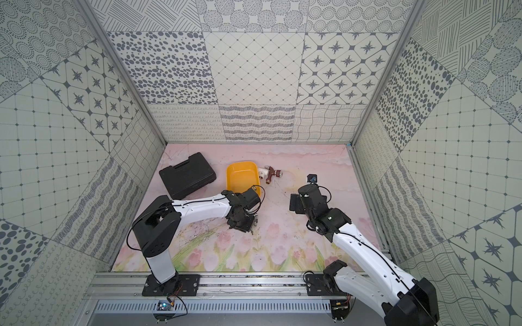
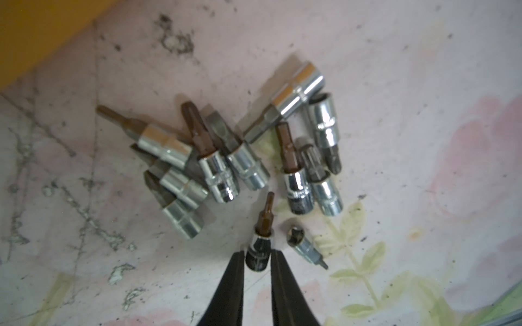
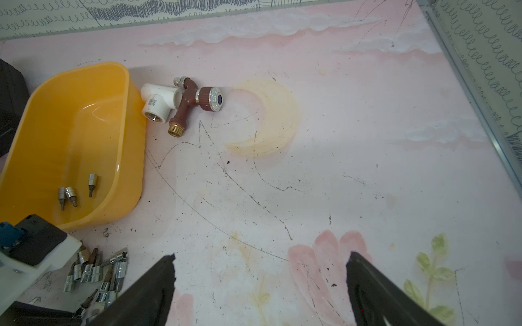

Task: Put the bit on the desktop into the storage box
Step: Pick up the screwdriver bit from the center of the board.

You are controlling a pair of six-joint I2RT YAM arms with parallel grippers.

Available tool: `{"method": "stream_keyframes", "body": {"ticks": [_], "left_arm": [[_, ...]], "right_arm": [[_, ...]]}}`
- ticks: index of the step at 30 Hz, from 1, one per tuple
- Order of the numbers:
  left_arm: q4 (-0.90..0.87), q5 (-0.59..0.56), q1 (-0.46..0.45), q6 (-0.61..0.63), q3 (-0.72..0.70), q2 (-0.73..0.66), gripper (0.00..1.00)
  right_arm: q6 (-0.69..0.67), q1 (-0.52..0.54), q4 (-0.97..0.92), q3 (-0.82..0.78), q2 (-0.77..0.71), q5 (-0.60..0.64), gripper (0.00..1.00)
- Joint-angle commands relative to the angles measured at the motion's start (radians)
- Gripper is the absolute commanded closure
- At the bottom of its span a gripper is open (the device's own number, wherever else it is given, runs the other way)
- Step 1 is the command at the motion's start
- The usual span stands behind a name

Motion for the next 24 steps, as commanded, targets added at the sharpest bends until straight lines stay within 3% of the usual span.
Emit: {"method": "stream_keyframes", "body": {"ticks": [1, 13, 24], "left_arm": [[-0.033, -0.033, -0.006, -0.012, -0.008, -0.004, 0.78], [-0.016, -0.040, -0.006, -0.002, 0.021, 0.037, 0.73], [-0.014, -0.035, -0.006, 0.008, 0.034, 0.052, 0.81]], "right_arm": [[0.017, -0.006, 0.016, -0.008, 0.009, -0.004, 0.03], [0.015, -0.006, 0.019, -0.004, 0.011, -0.004, 0.03], [0.016, -0.006, 0.019, -0.001, 0.019, -0.006, 0.03]]}}
